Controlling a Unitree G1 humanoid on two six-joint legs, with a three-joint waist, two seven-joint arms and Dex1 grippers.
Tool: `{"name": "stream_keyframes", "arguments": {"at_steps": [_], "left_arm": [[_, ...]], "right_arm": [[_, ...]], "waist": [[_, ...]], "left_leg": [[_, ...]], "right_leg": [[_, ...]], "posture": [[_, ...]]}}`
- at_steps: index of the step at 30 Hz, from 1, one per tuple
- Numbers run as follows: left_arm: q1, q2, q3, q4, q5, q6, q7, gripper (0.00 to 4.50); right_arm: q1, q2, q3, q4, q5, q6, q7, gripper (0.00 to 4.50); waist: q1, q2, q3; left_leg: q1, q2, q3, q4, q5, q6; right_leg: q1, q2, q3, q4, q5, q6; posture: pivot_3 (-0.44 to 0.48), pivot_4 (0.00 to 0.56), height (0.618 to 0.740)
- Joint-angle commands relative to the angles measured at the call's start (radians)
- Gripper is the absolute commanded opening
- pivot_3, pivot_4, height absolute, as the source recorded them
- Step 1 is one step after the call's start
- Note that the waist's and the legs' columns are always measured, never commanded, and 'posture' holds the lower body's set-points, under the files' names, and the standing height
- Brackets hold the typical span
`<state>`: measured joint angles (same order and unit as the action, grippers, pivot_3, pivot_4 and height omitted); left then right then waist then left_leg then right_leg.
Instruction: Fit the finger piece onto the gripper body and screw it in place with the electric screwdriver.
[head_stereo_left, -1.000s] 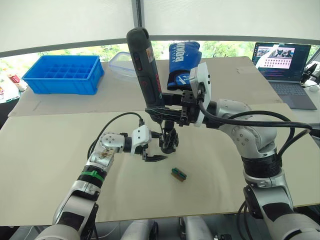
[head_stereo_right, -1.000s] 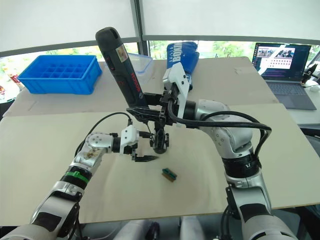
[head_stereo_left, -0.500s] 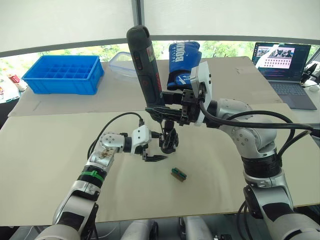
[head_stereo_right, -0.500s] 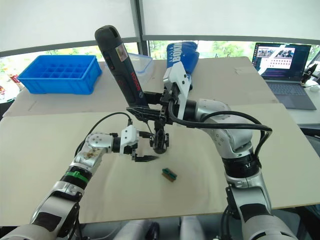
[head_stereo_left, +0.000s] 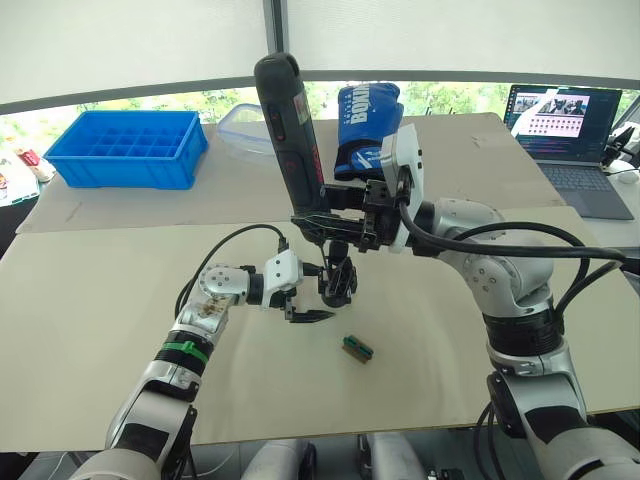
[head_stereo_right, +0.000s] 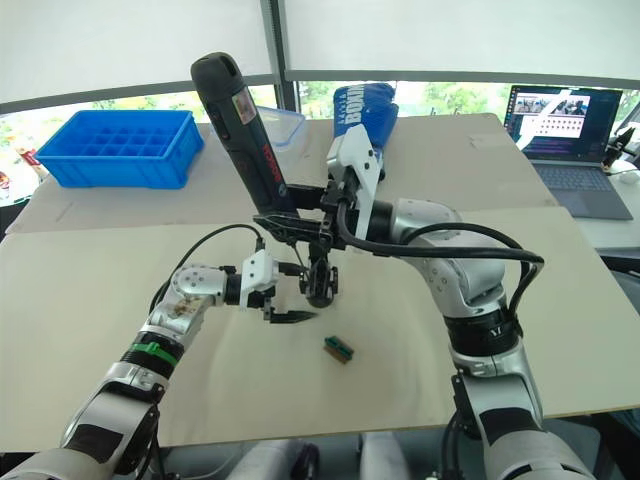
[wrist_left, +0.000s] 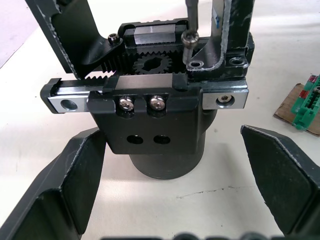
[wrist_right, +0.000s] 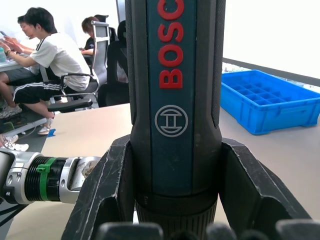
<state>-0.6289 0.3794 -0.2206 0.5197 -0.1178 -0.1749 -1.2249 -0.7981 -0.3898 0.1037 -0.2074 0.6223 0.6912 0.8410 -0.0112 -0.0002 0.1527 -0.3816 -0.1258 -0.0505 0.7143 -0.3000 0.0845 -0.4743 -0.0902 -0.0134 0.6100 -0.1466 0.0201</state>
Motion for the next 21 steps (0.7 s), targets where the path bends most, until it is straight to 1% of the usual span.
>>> {"name": "stream_keyframes", "arguments": {"at_steps": [1,21], "left_arm": [[-0.025,-0.003,0.007,-0.009,-0.001,-0.024,0.005,4.5],[-0.027,-0.006,0.006,-0.008,0.001,-0.027,0.007,4.5]], "right_arm": [[-0.012,0.0,-0.032,-0.046,0.019,-0.019,0.002,1.91],[-0.022,0.001,-0.043,-0.069,0.049,0.011,-0.016,1.91]], "waist": [[0.0,0.0,0.0],[0.0,0.0,0.0]], "left_leg": [[0.0,0.0,0.0,0.0,0.0,0.0],[0.0,0.0,0.0,0.0,0.0,0.0]], "right_leg": [[0.0,0.0,0.0,0.0,0.0,0.0],[0.0,0.0,0.0,0.0,0.0,0.0]], "posture": [[0.0,0.15,0.74],[0.0,0.15,0.74]]}}
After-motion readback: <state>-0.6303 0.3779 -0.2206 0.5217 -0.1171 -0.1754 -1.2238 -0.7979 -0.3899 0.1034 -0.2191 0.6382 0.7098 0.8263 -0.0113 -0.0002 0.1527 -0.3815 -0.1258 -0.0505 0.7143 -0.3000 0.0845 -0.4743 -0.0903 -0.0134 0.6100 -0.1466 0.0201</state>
